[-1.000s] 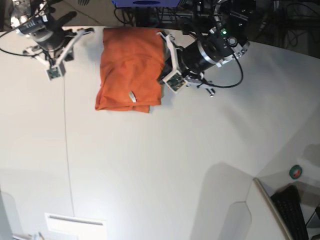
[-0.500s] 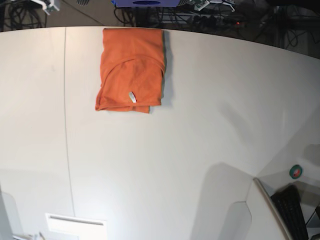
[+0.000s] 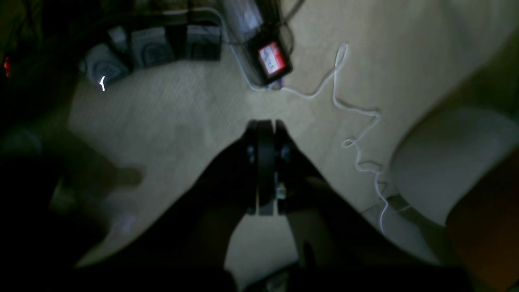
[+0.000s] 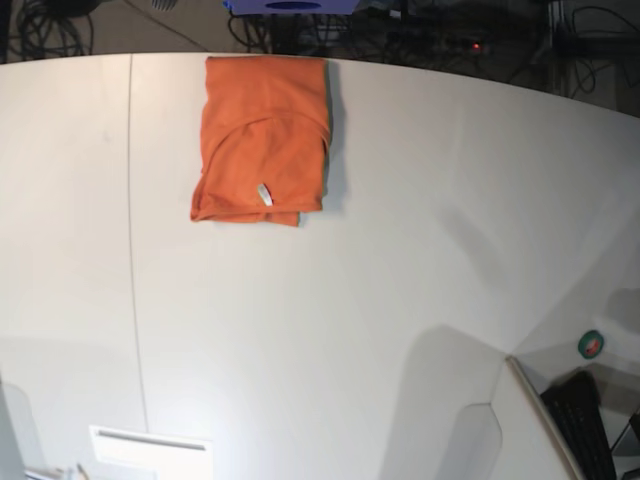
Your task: Layout the t-shirt on the table in an organized manner, then fold the t-shirt properly
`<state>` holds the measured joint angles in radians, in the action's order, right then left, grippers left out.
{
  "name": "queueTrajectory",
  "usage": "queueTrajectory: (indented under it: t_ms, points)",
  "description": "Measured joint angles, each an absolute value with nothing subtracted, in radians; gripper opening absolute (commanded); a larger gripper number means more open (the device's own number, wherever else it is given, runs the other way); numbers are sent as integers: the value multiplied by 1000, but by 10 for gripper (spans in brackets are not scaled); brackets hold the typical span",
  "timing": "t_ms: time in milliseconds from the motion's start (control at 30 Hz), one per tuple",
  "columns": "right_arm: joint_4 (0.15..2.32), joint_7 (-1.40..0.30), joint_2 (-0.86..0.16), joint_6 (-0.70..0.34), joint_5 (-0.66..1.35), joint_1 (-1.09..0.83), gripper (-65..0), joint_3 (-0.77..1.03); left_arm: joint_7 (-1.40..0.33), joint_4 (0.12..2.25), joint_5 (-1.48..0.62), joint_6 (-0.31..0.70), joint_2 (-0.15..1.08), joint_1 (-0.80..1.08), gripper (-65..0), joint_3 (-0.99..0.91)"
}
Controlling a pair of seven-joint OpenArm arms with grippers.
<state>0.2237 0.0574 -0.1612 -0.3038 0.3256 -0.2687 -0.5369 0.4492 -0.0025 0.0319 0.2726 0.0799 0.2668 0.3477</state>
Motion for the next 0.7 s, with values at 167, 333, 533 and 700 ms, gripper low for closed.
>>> queueTrajectory:
  t_ms: [167,333,533,700]
  points:
    - [102,300,-80,-304,333,-272,-650,-537,603,17,26,270,70,221,-650,348]
    - [102,298,-47,-314,323,-302,-650,-542,492,109,-30,264,95,324,-650,300]
    - [98,296,-65,-314,323,-317,-650,-539,459,121,-32,269,81,284,-650,296]
    - [100,308,-91,-311,327,-305,-650,-539,437,117,-31,268,111,300,-650,301]
